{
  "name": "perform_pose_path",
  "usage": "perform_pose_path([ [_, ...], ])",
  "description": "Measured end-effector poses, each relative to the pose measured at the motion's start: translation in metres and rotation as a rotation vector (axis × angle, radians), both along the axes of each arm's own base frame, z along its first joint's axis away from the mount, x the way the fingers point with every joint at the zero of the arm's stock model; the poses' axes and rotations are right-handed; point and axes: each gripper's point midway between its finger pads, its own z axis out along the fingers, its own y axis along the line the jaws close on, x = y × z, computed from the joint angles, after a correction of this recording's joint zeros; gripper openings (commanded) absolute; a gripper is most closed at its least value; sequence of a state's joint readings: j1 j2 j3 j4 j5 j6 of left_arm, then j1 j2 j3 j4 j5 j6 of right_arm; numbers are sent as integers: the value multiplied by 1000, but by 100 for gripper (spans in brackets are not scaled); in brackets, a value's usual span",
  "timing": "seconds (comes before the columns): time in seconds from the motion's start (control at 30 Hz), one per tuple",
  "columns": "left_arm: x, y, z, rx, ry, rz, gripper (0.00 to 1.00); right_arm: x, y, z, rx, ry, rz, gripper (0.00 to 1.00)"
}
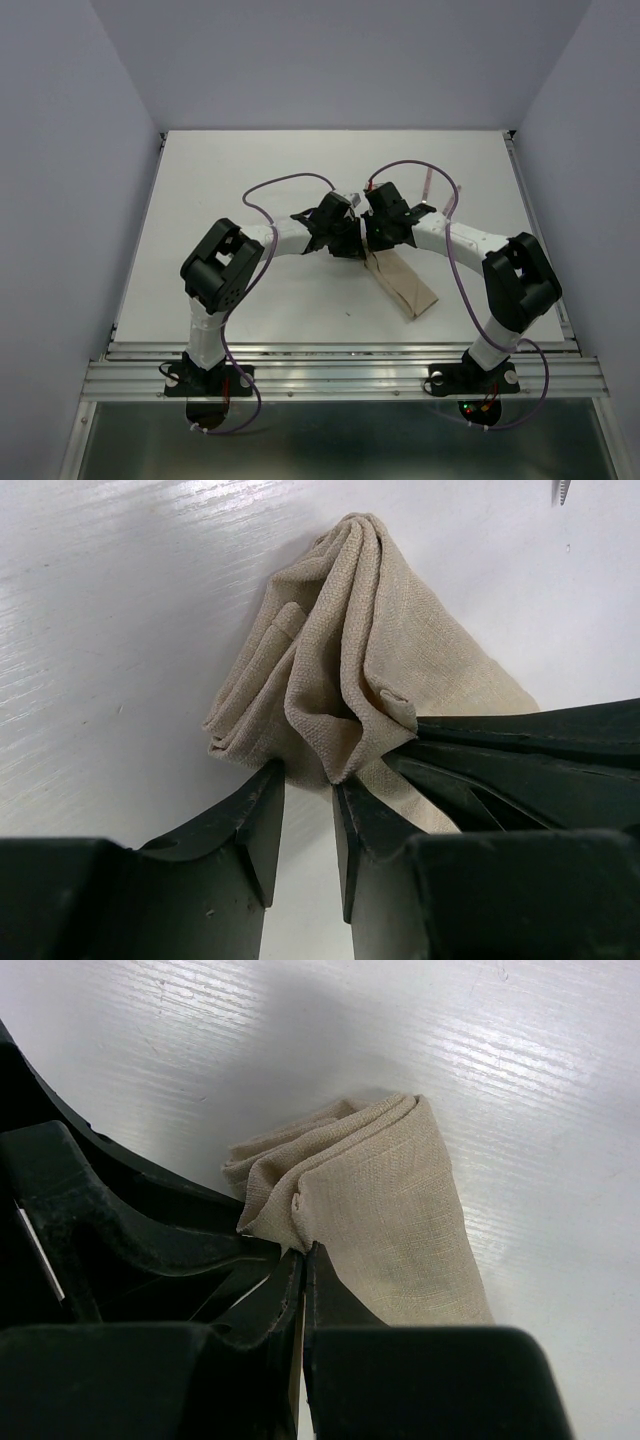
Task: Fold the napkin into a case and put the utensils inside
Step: Grasp the top corner of the smaller rectangle folded napkin from the folded napkin.
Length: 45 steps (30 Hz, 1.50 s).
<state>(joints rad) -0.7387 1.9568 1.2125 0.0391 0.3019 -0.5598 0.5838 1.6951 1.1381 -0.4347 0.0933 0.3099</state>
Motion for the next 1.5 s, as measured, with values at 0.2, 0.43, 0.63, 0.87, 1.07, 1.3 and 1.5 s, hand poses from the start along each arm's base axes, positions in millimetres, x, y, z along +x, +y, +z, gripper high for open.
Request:
perform_pose_path([
  [0.2, 1, -1, 1, -2, -2, 2, 41, 0, 0, 0, 0, 0, 0, 1],
  [0.43, 4, -4, 2, 2, -8, 5, 41, 0, 0, 0, 0, 0, 0, 1],
  [0.63, 7, -10, -2, 21, -12, 3, 40, 0, 0, 0, 0, 0, 0, 1],
  [0.87, 9, -10, -6, 54, -19, 15, 22, 0, 1, 0, 3, 2, 2, 1],
  [1.07, 10, -10, -7, 81, -23, 20, 0, -1, 1, 0, 5, 3, 4, 1],
  [1.3, 10, -7, -6, 86, -20, 24, 0, -8, -7, 6, 9, -16, -8, 1],
  [1.5, 2, 9, 1, 61, 4, 24, 0, -15, -15, 34, 48, -76, -20, 1],
])
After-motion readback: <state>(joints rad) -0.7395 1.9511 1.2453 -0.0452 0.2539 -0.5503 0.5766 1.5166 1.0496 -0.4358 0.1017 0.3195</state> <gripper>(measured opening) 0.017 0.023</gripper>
